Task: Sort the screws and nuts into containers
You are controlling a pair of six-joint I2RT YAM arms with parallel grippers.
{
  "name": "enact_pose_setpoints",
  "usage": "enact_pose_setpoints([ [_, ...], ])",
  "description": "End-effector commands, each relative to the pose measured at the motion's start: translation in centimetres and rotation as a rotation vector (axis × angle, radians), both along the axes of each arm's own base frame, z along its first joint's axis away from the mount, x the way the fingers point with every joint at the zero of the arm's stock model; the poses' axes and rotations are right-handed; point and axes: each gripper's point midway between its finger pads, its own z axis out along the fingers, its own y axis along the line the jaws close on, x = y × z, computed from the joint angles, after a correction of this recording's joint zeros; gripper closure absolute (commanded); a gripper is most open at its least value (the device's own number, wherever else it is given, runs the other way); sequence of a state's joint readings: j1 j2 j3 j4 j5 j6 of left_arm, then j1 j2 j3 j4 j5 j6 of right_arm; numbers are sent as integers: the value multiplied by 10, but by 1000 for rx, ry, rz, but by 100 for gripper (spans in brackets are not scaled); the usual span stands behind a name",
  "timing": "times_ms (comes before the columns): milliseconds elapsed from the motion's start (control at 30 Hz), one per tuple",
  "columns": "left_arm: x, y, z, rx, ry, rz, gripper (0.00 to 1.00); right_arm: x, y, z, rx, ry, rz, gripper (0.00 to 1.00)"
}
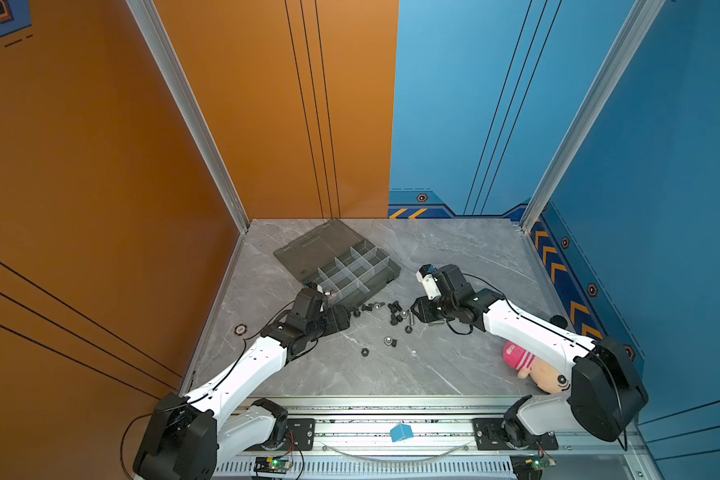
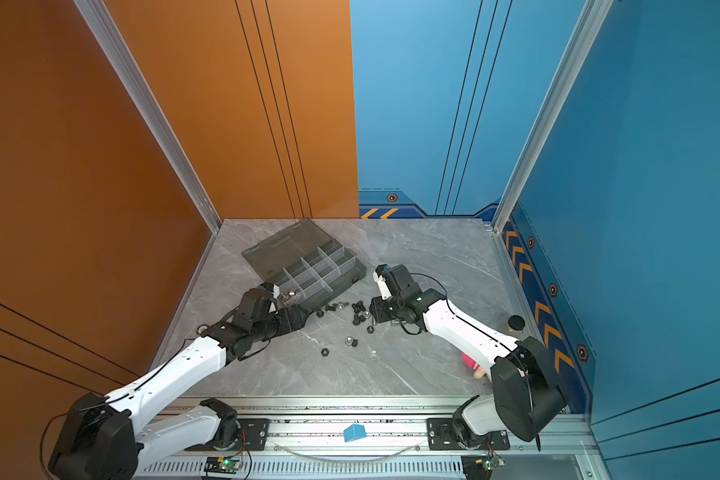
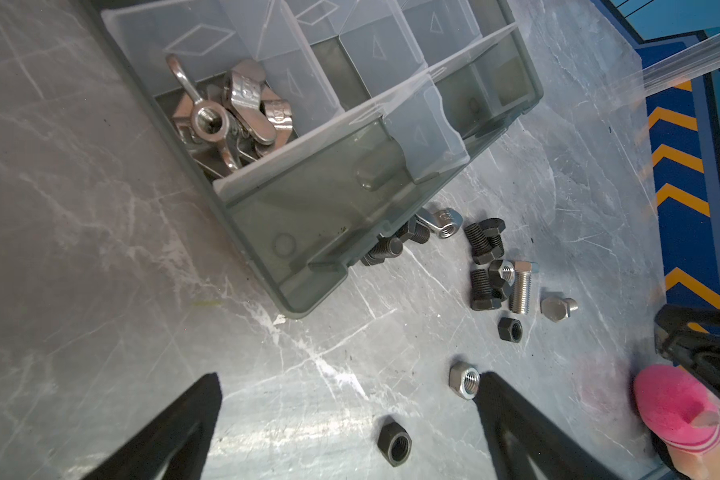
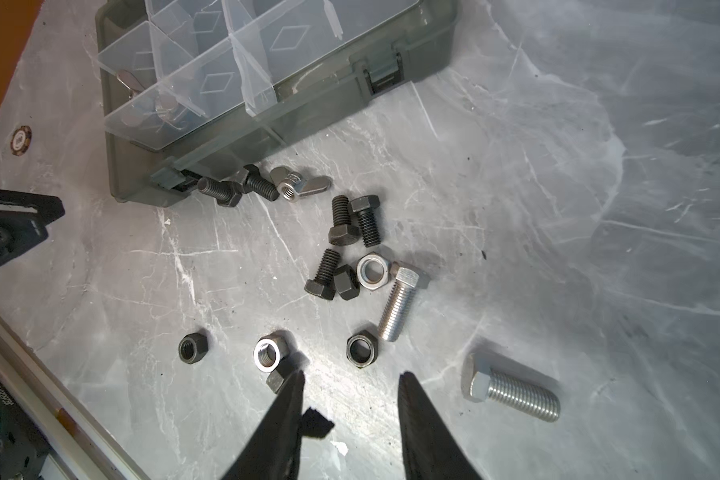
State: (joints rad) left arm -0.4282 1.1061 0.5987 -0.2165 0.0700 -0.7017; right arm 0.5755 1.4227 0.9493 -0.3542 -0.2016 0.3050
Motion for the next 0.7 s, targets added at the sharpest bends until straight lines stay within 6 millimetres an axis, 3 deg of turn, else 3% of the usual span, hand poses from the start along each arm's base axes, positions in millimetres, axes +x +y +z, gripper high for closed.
enact_pose_setpoints([
  [0, 4, -1, 4, 17, -15, 12, 2, -2, 1, 6, 45, -5, -13, 60],
  [433, 2, -9, -5, 31, 4, -18, 2, -5, 3, -1, 47, 14, -23, 60],
  [667, 2, -12, -7, 28, 12, -30, 2, 0, 13, 5, 41, -45, 21, 59],
])
